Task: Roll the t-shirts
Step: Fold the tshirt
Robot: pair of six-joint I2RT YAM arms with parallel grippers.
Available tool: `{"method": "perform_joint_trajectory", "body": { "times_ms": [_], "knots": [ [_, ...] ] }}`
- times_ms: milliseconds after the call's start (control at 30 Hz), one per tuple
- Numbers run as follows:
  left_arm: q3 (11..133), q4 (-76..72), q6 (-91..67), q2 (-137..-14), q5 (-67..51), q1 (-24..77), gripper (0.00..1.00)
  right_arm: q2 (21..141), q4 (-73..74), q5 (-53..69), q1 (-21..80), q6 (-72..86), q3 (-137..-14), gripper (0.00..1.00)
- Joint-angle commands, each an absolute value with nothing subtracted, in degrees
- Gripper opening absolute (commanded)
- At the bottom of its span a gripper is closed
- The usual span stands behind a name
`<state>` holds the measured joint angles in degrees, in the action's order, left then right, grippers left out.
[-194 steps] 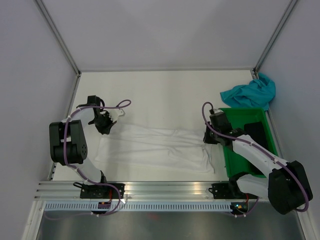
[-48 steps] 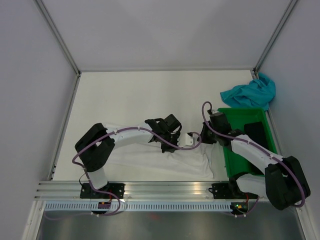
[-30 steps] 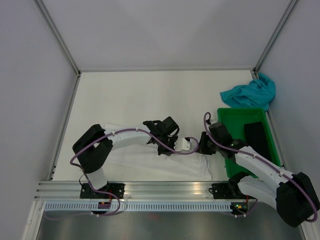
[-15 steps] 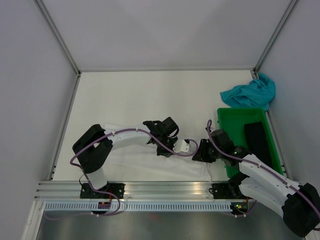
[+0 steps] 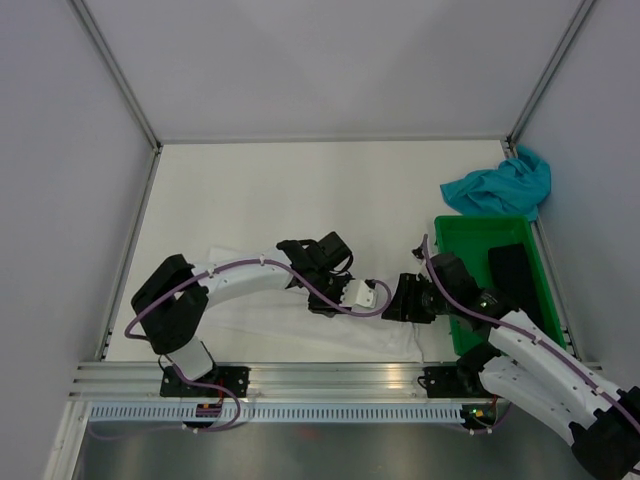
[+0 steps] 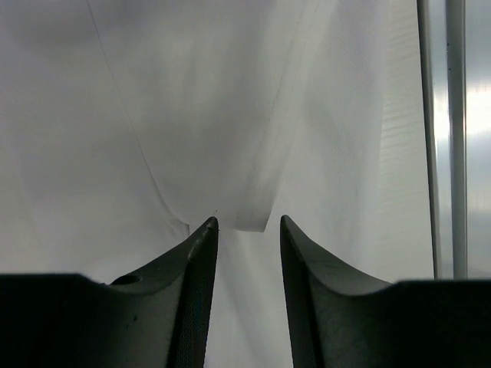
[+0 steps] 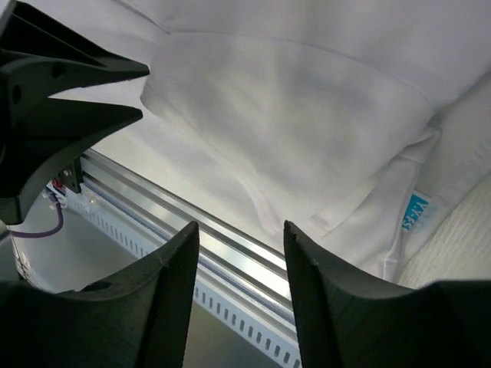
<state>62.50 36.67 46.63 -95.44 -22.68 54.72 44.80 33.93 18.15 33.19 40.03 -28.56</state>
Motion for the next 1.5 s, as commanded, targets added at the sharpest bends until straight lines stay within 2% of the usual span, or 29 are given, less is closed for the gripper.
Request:
{"method": "perform_joint_trajectory", "body": {
  "times_ms": [0, 33, 100, 133, 200, 333, 667, 800, 933, 1100, 1267, 1400, 1467],
  "knots": [
    [62.8, 38.7, 49.7, -92.1, -23.3, 55.0, 0.43, 44.0, 36.8, 15.0, 33.5, 39.4, -31.9, 0.50],
    [62.8, 38.8, 49.5, -91.6, -23.6, 55.0, 0.42, 44.5, 36.0, 13.7, 33.5, 40.1, -31.1, 0.35],
    [63.5, 38.3, 47.3, -91.1, -24.4, 54.8, 0.39, 45.6, 31.7, 11.0, 33.5, 42.3, -29.7, 0.20],
    [63.9, 37.5, 45.5, -91.3, -24.1, 54.9, 0.38, 47.2, 29.9, 10.7, 33.5, 43.2, -28.0, 0.07],
    [65.3, 35.1, 40.5, -93.9, -22.9, 54.8, 0.35, 49.1, 24.2, 10.7, 33.5, 45.5, -26.2, 0.00],
    [65.3, 33.1, 37.8, -98.3, -18.8, 54.9, 0.32, 53.3, 19.6, 8.5, 33.5, 46.8, -22.2, 0.00],
    [59.1, 28.5, 38.6, -100.1, -13.4, 55.0, 0.29, 55.4, 18.2, 2.6, 33.5, 48.9, -15.7, 0.00],
    [58.7, 27.9, 37.8, -99.8, -15.0, 55.0, 0.30, 55.5, 21.3, 0.5, 33.4, 47.1, -18.0, 0.00],
    [59.2, 28.0, 36.4, -97.6, -17.0, 54.9, 0.34, 55.0, 27.4, -2.8, 33.5, 43.2, -25.8, 0.00],
    [62.1, 31.4, 33.4, -90.3, -16.6, 54.5, 0.38, 58.8, 36.2, -4.7, 33.5, 38.7, -34.0, 0.00],
    [59.5, 33.5, 30.2, -82.5, -17.7, 44.5, 0.38, 57.0, 38.6, -1.8, 33.6, 40.4, -33.0, 0.01],
    [57.0, 33.8, 30.4, -80.2, -9.7, 27.5, 0.38, 54.5, 38.1, -2.4, 33.6, 42.7, -29.5, 0.00],
    [55.6, 33.7, 31.5, -80.2, -8.2, 22.0, 0.38, 55.0, 36.6, -2.4, 33.6, 43.1, -28.7, 0.00]
  ]
}}
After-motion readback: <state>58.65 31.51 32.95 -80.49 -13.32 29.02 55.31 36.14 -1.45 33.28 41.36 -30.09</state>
